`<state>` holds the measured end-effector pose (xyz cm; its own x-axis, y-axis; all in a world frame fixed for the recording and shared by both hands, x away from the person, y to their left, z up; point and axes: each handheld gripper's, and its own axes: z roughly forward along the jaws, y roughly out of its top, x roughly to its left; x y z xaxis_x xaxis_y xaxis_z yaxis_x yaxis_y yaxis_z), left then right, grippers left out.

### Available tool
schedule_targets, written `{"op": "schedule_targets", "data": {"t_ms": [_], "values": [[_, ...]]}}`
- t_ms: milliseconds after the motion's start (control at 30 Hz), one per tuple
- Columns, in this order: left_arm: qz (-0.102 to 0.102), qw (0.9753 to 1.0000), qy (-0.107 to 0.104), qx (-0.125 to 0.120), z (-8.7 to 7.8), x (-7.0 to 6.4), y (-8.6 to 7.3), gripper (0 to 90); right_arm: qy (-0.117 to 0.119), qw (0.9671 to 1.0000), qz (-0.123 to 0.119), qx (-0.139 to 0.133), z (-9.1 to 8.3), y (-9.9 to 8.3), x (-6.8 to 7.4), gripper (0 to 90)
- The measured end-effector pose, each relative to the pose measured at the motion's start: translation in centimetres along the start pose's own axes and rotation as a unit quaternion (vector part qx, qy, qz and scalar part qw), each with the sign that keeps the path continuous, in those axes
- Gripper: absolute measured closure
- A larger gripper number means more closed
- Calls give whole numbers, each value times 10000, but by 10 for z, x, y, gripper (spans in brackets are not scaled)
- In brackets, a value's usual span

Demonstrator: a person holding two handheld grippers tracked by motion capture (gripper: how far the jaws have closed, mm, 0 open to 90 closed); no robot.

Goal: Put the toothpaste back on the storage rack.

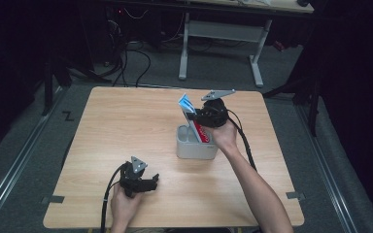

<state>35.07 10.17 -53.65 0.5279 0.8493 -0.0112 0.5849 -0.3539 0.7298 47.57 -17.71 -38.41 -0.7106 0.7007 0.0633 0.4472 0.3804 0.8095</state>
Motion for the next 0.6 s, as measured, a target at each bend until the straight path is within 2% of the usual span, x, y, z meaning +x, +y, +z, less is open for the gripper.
{"op": "schedule_targets", "data": {"t_ms": [233,600], "values": [[0,10000,-4,0,0,0,0,159,22,9999,-57,94,2,-3,2,713],[-3,10000,-4,-2,0,0,0,159,23,9999,-5,134,1,-11,-1,710]]}}
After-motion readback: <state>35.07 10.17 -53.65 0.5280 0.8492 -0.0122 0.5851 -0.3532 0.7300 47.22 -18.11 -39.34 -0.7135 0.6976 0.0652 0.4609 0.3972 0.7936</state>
